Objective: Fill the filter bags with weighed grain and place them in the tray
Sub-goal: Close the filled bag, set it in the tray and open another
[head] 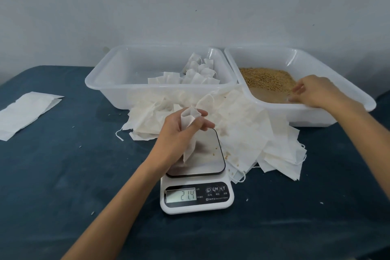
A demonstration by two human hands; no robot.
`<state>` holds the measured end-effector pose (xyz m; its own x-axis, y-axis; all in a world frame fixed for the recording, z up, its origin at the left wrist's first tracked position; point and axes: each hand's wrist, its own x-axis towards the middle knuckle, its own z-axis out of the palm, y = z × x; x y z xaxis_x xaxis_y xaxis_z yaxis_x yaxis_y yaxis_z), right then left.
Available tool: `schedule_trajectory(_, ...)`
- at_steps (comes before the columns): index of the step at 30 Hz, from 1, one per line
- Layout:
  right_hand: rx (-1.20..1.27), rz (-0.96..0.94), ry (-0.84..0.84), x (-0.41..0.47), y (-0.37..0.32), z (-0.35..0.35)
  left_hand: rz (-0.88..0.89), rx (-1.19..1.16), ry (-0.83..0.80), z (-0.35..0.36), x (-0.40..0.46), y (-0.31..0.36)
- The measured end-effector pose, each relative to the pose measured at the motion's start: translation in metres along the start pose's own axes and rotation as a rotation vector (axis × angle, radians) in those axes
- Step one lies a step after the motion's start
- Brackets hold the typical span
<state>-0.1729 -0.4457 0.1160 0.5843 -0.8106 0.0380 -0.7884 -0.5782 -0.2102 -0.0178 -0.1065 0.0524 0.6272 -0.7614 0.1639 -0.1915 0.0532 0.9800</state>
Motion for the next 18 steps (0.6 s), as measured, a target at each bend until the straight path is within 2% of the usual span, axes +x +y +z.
schedule_trajectory(3,0.169,-0.185,0.307,-0.023,-0.021,0.003,0.050,-0.031,0.039,0.000,0.001,0.001)
schedule_trajectory(6,0.398,-0.360,0.463,-0.048,-0.054,0.010,0.094,-0.098,0.087,-0.002,0.003,0.005)
schedule_trajectory(9,0.522,-0.448,0.493,-0.061,-0.079,0.019,0.144,-0.129,0.161,-0.013,0.009,0.015)
schedule_trajectory(13,0.616,-0.443,0.469,-0.055,-0.087,0.032,0.223,-0.160,0.312,-0.048,0.050,0.046)
schedule_trajectory(16,0.658,-0.439,0.461,-0.051,-0.081,0.041,0.241,-0.030,0.482,-0.082,0.103,0.061)
schedule_trajectory(18,0.676,-0.450,0.482,-0.049,-0.077,0.043,0.169,0.097,0.561,-0.105,0.136,0.060)
